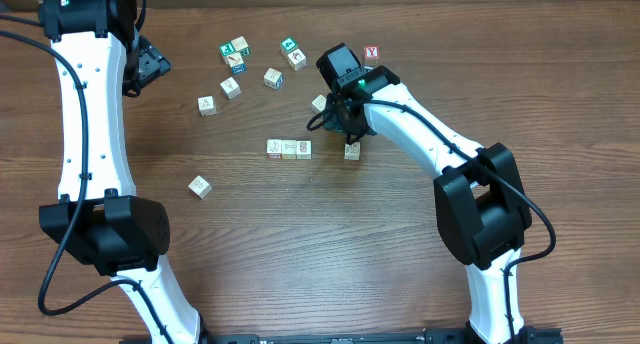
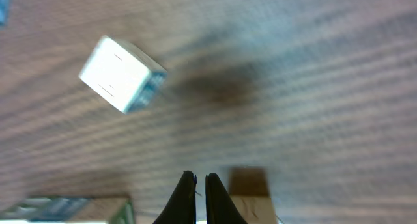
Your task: Form a horizontal line
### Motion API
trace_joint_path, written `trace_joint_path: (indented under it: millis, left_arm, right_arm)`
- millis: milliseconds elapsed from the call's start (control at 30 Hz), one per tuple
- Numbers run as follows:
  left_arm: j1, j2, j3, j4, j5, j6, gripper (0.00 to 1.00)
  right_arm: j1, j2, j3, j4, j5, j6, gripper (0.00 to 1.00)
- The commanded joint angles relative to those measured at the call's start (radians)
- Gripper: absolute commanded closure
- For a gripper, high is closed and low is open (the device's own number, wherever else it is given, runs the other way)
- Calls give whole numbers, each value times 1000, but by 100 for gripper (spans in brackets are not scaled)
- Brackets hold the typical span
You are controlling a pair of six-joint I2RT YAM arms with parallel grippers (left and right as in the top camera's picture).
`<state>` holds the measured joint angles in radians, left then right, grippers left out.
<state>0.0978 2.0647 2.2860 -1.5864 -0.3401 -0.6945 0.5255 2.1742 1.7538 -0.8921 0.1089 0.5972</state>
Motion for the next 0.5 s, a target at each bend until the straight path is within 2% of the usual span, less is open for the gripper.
trace_joint_path:
  millis: [0, 300, 467]
  left_arm:
    - [-6, -8, 13, -2, 0, 22, 0]
    - [-6, -8, 13, -2, 0, 22, 0]
    - [-6, -8, 13, -2, 0, 22, 0]
  right_arm:
    - [24, -4, -23, 65, 10, -3, 96]
    - [48, 1, -126, 278, 32, -3, 96]
    - [48, 26, -147, 331, 32, -2, 96]
